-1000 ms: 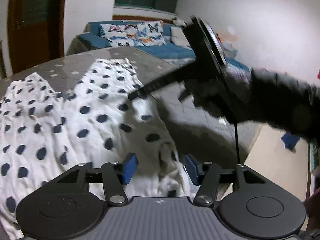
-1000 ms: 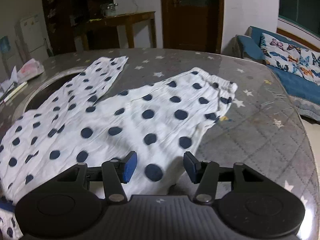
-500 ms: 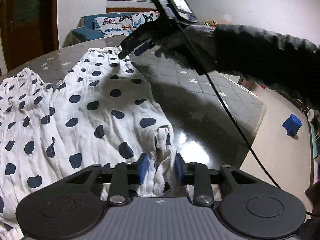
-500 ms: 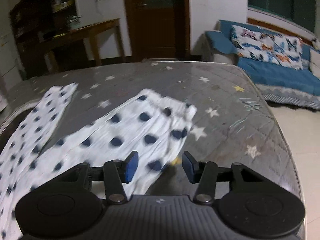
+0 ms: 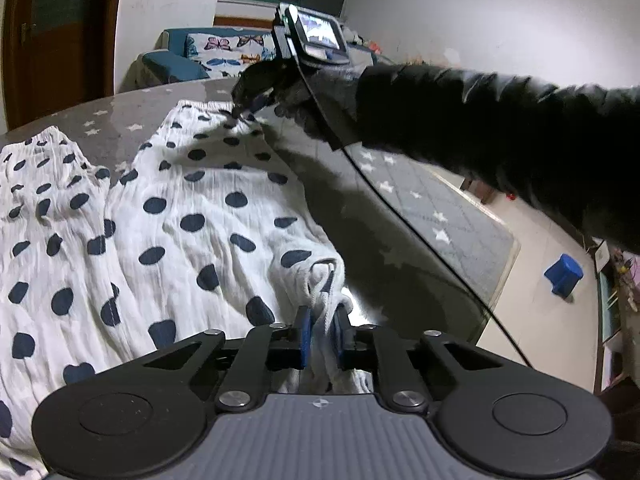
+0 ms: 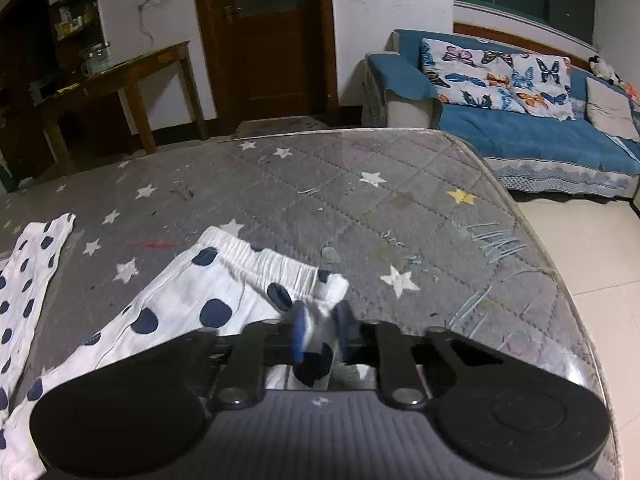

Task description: Fold clothes

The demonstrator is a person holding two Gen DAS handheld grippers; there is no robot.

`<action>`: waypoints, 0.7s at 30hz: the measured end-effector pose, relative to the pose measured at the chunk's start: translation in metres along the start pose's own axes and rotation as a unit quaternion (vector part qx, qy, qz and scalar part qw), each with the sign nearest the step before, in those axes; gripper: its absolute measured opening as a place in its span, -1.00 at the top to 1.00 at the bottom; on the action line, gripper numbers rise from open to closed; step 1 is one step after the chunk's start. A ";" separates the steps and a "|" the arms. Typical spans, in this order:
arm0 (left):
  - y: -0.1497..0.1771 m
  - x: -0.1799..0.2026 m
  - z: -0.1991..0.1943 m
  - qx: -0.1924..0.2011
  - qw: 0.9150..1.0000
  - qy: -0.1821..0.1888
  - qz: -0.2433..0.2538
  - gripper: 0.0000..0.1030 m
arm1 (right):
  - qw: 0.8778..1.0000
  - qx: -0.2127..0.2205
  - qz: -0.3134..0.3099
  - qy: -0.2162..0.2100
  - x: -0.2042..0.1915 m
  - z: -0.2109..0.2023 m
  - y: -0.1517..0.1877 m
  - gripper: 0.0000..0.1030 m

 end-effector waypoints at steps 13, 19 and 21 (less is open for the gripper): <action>0.002 -0.027 -0.060 0.081 0.995 -0.003 -0.067 0.89 | 0.999 0.033 0.007 0.013 -0.031 -0.046 -0.043 0.90; 0.010 -0.050 -0.096 0.121 0.986 -0.020 -0.112 0.91 | 0.999 0.052 -0.007 -0.007 -0.089 -0.059 -0.065 0.91; 0.013 -0.057 -0.106 0.129 0.983 -0.028 -0.123 0.91 | 0.998 0.057 -0.017 -0.015 -0.113 -0.060 -0.069 0.92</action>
Point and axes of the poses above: each gripper's, at about its wrist camera, not at the fingertips, and z roughly the way its jaws point, x to its right, y to its underside, the point moved 5 cm from there along z, roughly the way its jaws point, and after that the axes turned 9 degrees about z, right-handed, at the moved point
